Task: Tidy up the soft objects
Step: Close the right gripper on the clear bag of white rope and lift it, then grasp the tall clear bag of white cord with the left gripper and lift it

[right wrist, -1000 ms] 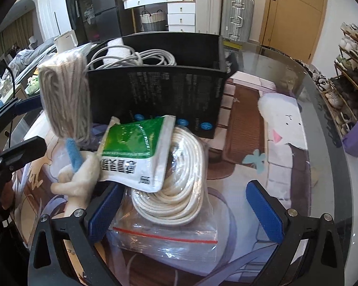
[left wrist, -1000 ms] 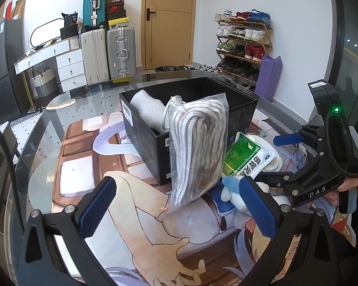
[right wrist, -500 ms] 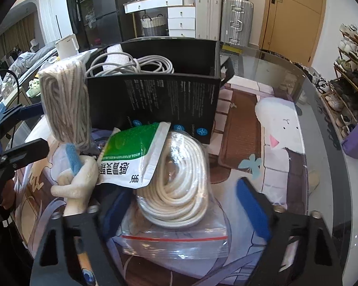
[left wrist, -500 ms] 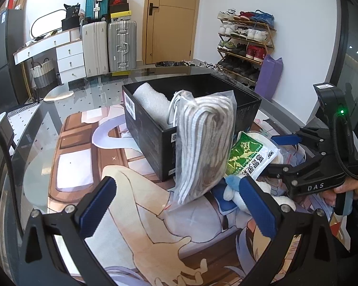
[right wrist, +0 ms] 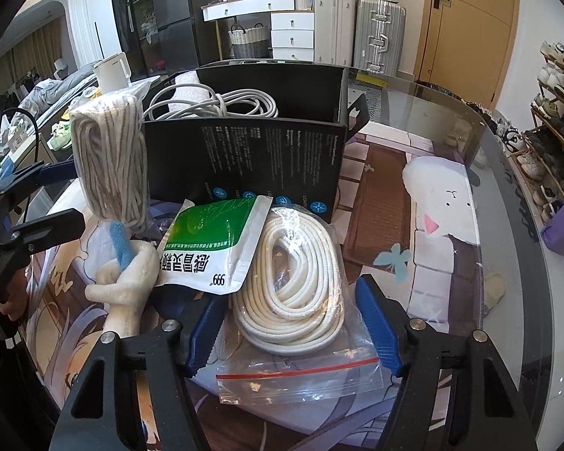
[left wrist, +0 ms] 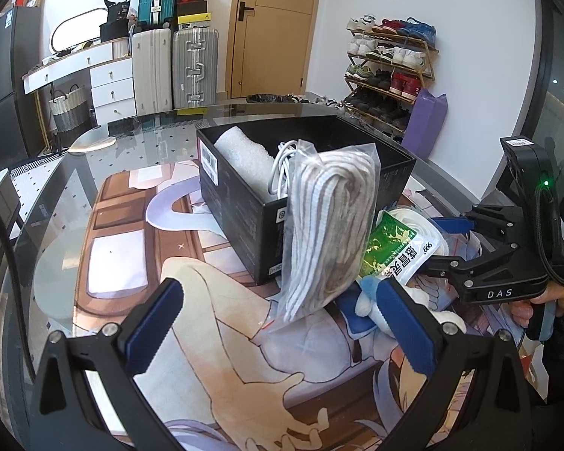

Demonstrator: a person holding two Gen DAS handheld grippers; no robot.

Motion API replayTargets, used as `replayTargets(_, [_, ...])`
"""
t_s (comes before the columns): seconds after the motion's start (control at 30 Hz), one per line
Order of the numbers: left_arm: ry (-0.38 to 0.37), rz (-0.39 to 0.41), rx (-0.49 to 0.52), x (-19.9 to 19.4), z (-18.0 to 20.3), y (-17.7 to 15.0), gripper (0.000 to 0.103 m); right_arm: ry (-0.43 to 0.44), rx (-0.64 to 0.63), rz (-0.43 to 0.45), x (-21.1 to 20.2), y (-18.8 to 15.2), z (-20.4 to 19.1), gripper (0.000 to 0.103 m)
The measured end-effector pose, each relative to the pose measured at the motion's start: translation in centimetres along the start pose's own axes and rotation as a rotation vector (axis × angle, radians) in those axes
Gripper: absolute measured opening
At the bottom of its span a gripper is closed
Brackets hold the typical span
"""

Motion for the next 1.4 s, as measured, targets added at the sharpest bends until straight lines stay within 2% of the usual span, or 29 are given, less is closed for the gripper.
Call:
replayTargets(0.13, [-0.003,0.003,-0.001,0.1,-0.1,0.0,0.103,0.015,-0.004,0.01,-0.3,0.0,-0.1,0.052])
replayTargets(0.3, [-0.001,0.002,-0.001,0.1,0.0,-0.1,0.103,0.021,0.005,0.023,-0.8,0.1,0.3,0.044])
replayTargets(0.8, [0.013,0.001,-0.014,0.1,0.1,0.0,0.103,-0.016,0.033,0.149,-5.9,1.6,2.4,0.042])
replayTargets(0.97, [0.038,0.007,-0.06,0.0,0.4,0.6,0.103,-0.004,0.044,0.183,-7.2,2.3,2.3,0.042])
replayTargets(1.17, [0.144,0.029,-0.106,0.2,-0.1,1.5,0.103,0.021,0.034,0.188,-7.6,2.5,1.5,0.042])
replayTargets(1.4, [0.208,0.02,-0.126,0.8,-0.1,1.8,0.103,0.03,0.034,0.184,-7.0,2.6,1.0,0.042])
Point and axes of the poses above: each gripper's, at about its wrist camera, not at the fingertips, and x roughly the way its jaws point, z to its right, y to its top, the point moved 10 cm from there along x, roughly the way its jaws point, and after that the axes turned 5 degrees about y, right-handed, at the moved point
